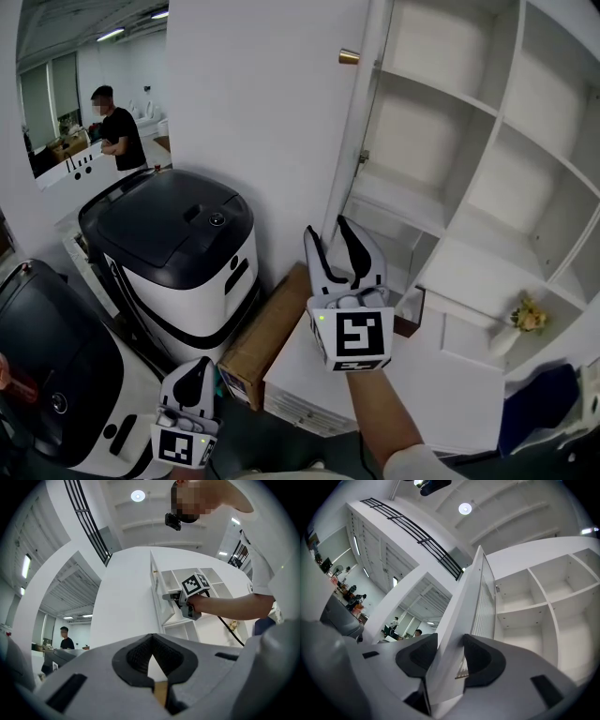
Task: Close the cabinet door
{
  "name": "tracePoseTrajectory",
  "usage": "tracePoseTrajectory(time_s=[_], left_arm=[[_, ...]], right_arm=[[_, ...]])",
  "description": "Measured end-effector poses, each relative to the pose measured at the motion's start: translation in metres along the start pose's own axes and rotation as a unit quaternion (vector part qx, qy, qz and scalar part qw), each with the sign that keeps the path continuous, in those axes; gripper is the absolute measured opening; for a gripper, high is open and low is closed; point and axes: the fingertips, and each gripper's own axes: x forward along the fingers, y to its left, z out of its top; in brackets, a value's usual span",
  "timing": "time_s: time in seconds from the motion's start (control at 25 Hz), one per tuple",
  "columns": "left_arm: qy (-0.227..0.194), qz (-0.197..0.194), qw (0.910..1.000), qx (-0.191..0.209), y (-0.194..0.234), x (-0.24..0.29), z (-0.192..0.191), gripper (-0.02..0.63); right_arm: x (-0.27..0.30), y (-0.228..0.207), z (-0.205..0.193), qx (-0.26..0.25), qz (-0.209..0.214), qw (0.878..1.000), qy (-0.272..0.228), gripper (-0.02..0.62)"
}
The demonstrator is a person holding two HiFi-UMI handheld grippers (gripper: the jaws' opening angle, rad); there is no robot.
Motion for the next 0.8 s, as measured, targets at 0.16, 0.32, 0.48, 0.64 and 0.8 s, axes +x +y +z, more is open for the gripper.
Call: tracePoseTrajectory(time_s=[0.16,0.32,0.48,0.64,0.8], left_arm=[[-0.001,-0.017,0.9999,0.003,-0.014,0.01,0.0,0.003],[-0.006,-0.026,0.9996,0.005,-0.026,0.017,0.003,0.003],[-0.004,-0.031,0.9995,0.006,-0.036,0.02,0.002,0.003],[-0.001,-0.039,0.9992,0.006,-0.049,0.027,0.004,0.003],[-0.008,-0.05,0.9986,0.011,-0.065,0.034,0.008,0.003]], right_arm=[[-0.009,-0.008,0.001,0.0,0.004,1.0,-0.002,0.167],[-0.019,-0.02,0.003,0.007,0.003,1.0,-0.011,0.16],[-0.03,-0.034,0.003,0.015,0.001,1.0,-0.015,0.147],[-0.042,-0.053,-0.005,0.017,0.003,1.0,-0.005,0.135],[-0.051,-0.069,-0.007,0.023,0.003,1.0,-0.004,0.126]])
